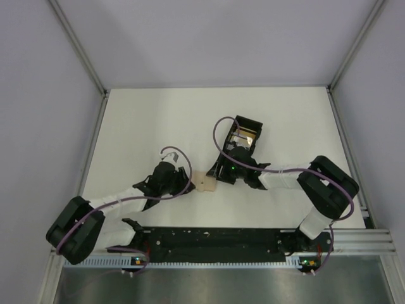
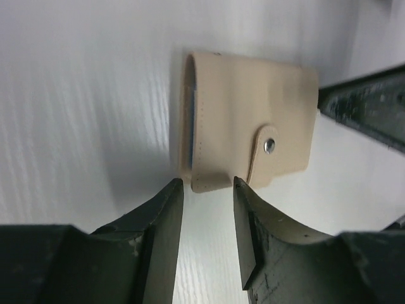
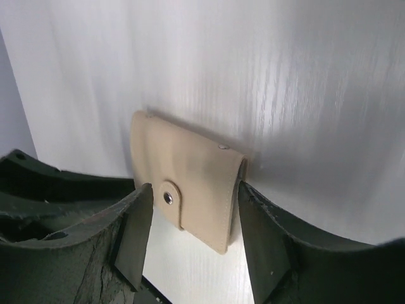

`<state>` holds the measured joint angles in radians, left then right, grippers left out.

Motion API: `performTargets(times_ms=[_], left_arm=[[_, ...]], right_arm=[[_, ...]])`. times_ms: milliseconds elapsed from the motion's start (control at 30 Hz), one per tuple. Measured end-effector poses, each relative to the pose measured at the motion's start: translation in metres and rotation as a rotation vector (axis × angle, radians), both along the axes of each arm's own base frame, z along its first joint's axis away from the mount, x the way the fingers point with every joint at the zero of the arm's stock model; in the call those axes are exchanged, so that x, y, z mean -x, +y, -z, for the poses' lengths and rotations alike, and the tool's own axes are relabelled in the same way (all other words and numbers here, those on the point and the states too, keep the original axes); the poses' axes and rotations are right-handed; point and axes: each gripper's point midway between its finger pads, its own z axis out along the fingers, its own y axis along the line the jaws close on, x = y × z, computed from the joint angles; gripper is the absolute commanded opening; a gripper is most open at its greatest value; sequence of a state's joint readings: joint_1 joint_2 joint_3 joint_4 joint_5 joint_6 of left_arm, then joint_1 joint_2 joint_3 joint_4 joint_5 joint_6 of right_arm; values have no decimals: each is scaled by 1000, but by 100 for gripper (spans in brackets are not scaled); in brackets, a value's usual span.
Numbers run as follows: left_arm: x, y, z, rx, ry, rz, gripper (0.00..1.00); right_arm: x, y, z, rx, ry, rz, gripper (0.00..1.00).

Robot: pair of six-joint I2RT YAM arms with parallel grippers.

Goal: Put the credit cards into the card holder
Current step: Open the card holder at the center of the board.

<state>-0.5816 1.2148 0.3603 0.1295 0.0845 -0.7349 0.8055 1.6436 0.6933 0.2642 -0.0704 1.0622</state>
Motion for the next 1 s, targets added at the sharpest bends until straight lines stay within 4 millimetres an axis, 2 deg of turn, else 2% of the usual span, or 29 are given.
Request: performTargets(times_ms=[267,400,500,600,667,800,933,1000], left_arm=[[44,-31,-2,57,50,80,35],[50,-35,-8,70,48,66,45],[44,-24,-17,49,7,12,59],[33,-13,-25,-6,-38,-35,63],[23,-9,-33,-47,-72,-59,64],[-3,-8,-47,-106,-125,-84,61],[-19,-5,-37,-172,-99,-92,57],[-19,-2,-26,-201,-72,-90,56]], right_arm=[[-21,5,-24,16,-110,-116,56],[-25,-7,-20,80,-133,-141,58],[-27,-21,-20,134,-152,-145,58],[-25,-20,-35,116,-192,-181,52],[-22,-14,-45,72,-211,-215,41],[-6,-7,-42,2,-192,-272,41],[8,3,-30,-73,-136,-327,41],[14,8,-23,-110,-104,-348,41]])
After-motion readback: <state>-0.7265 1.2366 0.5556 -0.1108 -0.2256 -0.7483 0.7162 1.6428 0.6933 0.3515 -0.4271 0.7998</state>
